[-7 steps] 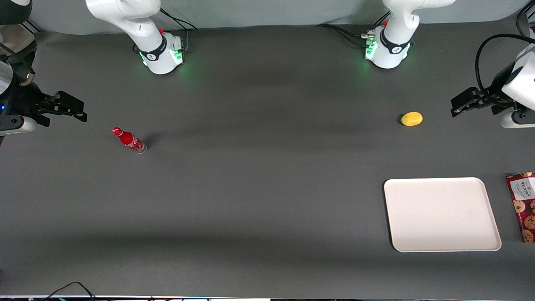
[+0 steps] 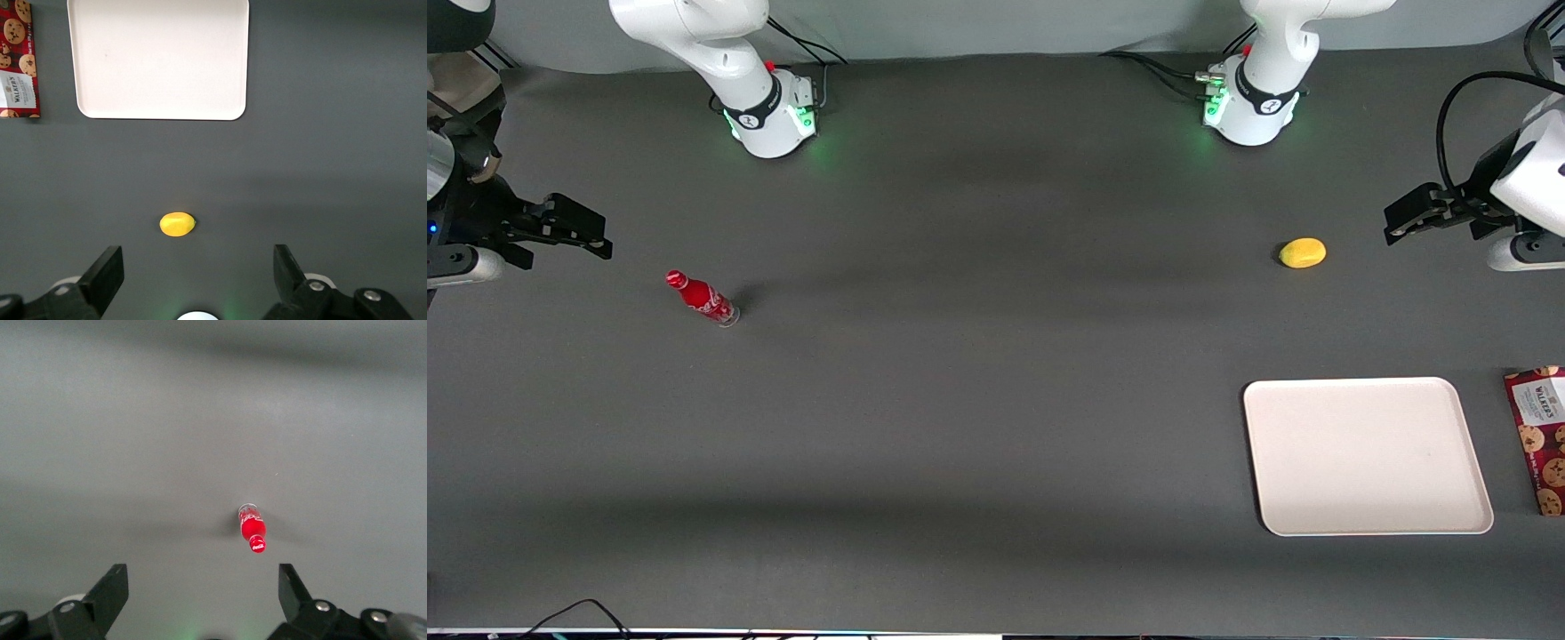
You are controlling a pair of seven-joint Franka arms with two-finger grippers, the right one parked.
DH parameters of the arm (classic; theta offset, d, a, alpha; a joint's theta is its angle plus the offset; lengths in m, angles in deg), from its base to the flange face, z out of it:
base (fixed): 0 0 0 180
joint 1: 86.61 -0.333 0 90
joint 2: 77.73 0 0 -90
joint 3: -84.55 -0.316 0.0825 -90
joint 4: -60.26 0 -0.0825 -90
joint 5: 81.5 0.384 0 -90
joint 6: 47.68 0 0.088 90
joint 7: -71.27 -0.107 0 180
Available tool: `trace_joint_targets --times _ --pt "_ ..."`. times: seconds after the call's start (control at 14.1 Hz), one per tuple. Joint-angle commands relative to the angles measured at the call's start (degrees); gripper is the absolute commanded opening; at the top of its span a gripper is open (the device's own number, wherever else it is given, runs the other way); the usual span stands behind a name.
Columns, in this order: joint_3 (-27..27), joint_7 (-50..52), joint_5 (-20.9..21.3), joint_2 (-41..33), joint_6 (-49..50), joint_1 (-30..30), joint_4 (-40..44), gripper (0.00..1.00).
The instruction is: Place red cookie box on tray
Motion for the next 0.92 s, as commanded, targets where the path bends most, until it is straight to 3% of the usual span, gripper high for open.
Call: trace_joint_targets --times 0.0,0.85 --pt "-0.77 1.01 -0.02 0.47 1.31 1.13 1.14 1.00" --pt "-1.03 0.13 0.24 0.64 0.69 -0.27 1.31 1.00"
